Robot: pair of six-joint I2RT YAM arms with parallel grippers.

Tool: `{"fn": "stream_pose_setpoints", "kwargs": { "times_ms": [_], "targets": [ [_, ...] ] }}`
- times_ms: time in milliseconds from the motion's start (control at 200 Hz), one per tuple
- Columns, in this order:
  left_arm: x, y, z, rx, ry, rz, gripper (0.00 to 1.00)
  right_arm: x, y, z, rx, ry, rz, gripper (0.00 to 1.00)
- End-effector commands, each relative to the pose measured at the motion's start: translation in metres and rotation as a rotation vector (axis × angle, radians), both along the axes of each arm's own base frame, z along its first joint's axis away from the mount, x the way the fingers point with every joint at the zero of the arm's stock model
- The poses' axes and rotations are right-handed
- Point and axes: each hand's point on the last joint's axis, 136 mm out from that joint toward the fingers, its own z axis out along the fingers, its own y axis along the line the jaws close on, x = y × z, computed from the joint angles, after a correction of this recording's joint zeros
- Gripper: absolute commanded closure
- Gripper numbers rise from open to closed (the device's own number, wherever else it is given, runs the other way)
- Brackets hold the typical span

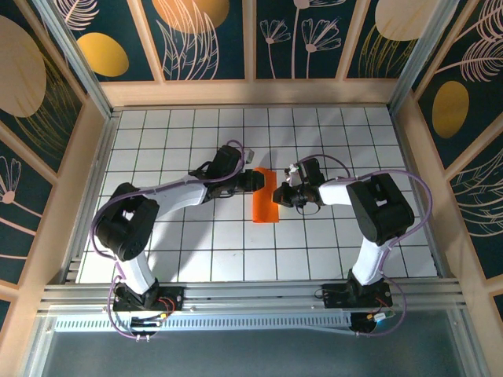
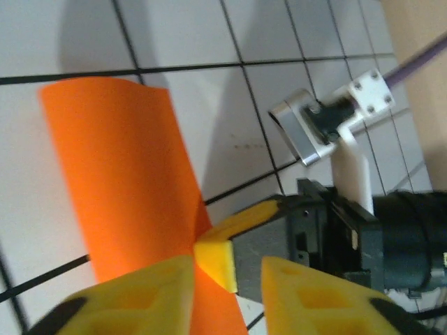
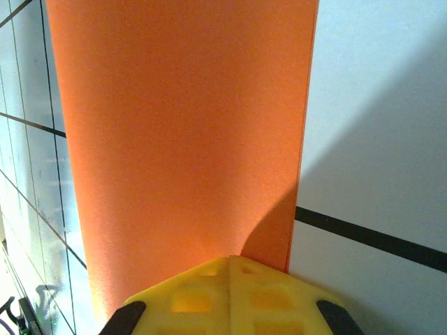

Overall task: Fold a paper plane with a square sheet of paper (fold left side to right side)
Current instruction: Hold the square sheet of paper at the center of the table, then first fold the square sheet of paper in half at the center of the table.

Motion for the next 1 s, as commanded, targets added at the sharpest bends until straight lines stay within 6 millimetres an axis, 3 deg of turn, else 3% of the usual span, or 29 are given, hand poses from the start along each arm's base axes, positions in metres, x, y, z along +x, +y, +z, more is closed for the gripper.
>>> {"fn": "stream_pose_setpoints", "kwargs": {
  "times_ms": [0, 160, 405, 996],
  "targets": [
    [-0.013, -0.019, -0.003, -0.101, 0.035, -0.095, 0.79, -0.023, -0.032, -0.051, -0.198, 0.112, -0.040, 1.00],
    [-0.014, -0.015, -0.029, -0.058, 0.064, -0.087, 0.85, -0.022, -0.033, -0.051, -0.205, 0.112, -0.040, 1.00],
    [-0.018, -0.001, -0.067, 0.019, 0.101, -0.061, 0.88, -0.023, -0.036, -0.053, -0.221, 0.114, -0.038, 1.00],
    [-0.025, 0.046, -0.115, 0.149, 0.161, 0.027, 0.91, -0.026, -0.043, -0.062, -0.269, 0.123, -0.037, 1.00]
  ]
}}
